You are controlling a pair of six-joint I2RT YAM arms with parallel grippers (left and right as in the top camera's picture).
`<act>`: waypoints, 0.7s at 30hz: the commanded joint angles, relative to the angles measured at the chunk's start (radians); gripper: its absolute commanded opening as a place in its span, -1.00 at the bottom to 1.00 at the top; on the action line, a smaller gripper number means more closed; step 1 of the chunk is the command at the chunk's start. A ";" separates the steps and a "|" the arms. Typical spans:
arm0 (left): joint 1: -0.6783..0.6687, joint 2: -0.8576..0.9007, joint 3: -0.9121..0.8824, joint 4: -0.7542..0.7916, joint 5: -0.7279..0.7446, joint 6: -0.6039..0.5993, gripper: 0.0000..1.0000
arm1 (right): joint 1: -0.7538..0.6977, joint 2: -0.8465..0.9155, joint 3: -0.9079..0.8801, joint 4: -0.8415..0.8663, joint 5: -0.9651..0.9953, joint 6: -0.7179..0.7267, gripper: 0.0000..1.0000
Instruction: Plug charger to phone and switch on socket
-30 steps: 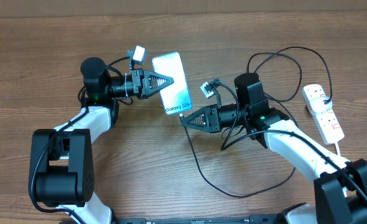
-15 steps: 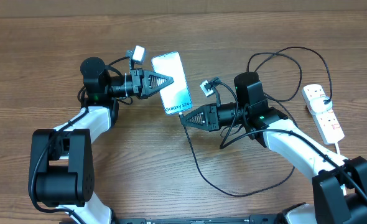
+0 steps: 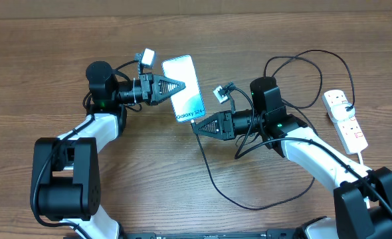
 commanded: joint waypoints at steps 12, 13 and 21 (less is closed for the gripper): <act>0.002 0.006 0.025 0.010 0.006 -0.010 -0.91 | 0.002 0.003 -0.005 0.056 0.030 0.034 -0.92; 0.002 0.006 0.025 0.010 0.009 -0.009 -0.91 | 0.002 0.003 -0.005 0.057 0.030 0.034 -0.92; -0.011 0.006 0.025 0.045 0.043 -0.002 -0.90 | 0.002 0.003 -0.005 0.110 0.067 0.034 -0.92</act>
